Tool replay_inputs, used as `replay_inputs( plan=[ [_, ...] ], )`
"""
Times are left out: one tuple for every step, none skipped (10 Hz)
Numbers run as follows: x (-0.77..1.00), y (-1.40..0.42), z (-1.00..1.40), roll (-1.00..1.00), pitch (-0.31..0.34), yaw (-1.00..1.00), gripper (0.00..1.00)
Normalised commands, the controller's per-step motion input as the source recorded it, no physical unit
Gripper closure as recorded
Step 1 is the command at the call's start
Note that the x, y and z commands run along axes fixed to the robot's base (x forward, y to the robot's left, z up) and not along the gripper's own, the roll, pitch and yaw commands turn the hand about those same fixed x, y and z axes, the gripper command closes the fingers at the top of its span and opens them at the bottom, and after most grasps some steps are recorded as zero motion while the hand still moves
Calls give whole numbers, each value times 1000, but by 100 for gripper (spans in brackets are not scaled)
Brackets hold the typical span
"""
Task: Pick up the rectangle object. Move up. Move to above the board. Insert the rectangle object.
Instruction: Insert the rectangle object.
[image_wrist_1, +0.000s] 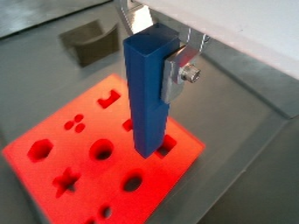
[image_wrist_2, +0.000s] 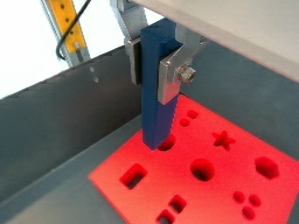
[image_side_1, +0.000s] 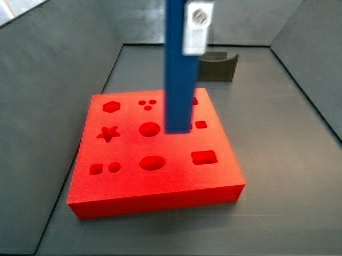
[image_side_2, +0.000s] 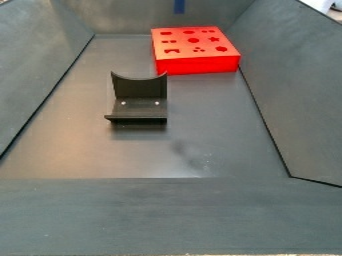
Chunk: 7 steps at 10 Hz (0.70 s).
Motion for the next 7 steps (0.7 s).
replay_inputs(
  plan=[
    [637, -40, 254, 500, -310, -289, 100],
    [666, -71, 123, 500, -347, -214, 100],
    [437, -229, 0, 421, -424, 0, 100],
    [-91, -166, -186, 206, -480, 366, 100],
    [0, -29, -103, 29, -140, 0, 100],
    [251, 0, 0, 40, 120, 0, 100],
    [280, -3, -286, 124, 33, 106, 100]
  ],
)
